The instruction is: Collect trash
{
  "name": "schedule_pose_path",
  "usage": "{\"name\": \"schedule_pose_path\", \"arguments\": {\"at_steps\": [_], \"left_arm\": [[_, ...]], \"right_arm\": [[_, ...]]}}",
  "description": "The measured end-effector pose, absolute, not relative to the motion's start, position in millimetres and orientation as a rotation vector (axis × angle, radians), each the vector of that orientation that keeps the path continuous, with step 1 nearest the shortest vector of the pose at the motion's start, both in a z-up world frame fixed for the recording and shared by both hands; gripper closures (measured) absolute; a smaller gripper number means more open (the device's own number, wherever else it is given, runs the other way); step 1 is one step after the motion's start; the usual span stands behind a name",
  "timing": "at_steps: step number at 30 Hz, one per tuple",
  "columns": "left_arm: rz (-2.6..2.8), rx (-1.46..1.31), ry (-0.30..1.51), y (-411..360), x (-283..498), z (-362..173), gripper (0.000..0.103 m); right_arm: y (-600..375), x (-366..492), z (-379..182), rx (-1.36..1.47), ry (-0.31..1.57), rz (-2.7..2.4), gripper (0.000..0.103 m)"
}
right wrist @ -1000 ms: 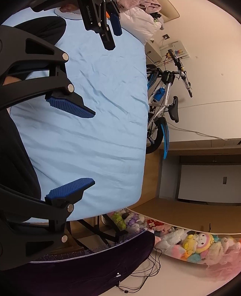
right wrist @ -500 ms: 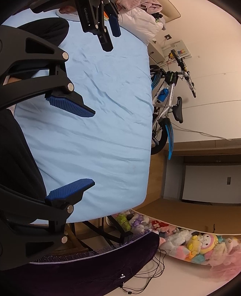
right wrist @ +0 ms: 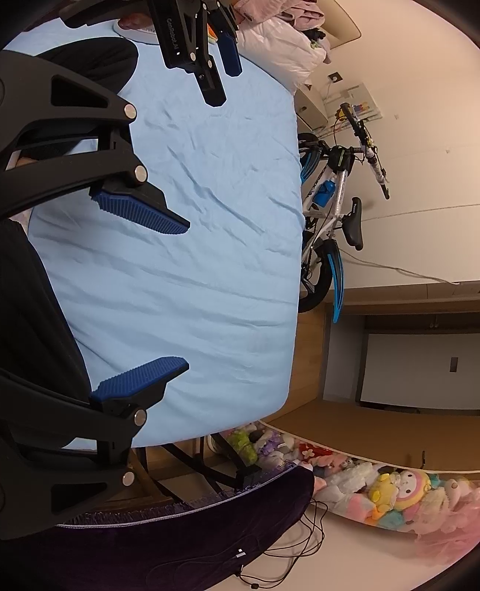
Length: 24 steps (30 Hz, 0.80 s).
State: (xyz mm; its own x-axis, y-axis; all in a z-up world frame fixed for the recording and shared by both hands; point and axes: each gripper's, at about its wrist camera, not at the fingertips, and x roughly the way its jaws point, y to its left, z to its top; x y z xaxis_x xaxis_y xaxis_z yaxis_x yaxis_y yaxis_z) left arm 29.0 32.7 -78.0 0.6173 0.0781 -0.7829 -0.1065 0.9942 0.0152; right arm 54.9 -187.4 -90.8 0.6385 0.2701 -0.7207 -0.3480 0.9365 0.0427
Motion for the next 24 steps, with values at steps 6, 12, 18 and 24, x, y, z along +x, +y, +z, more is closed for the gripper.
{"name": "schedule_pose_path", "arguments": {"at_steps": [6, 12, 18, 24], "left_arm": [[0.109, -0.028, 0.895, 32.9, 28.0, -76.9, 0.026], [0.104, -0.040, 0.894, 32.6, 27.5, -76.7, 0.022], [0.105, -0.056, 0.898, 33.4, 28.0, -77.5, 0.021], [0.106, -0.061, 0.900, 34.8, 28.2, -78.8, 0.020]], "right_arm": [[-186.4, 54.6, -89.9, -0.107, 0.802, 0.353, 0.037], [-186.1, 53.7, -89.7, -0.103, 0.802, 0.355, 0.037], [-186.3, 53.5, -89.6, -0.101, 0.802, 0.353, 0.037], [-187.5, 53.3, -88.8, -0.100, 0.797, 0.350, 0.037]]}}
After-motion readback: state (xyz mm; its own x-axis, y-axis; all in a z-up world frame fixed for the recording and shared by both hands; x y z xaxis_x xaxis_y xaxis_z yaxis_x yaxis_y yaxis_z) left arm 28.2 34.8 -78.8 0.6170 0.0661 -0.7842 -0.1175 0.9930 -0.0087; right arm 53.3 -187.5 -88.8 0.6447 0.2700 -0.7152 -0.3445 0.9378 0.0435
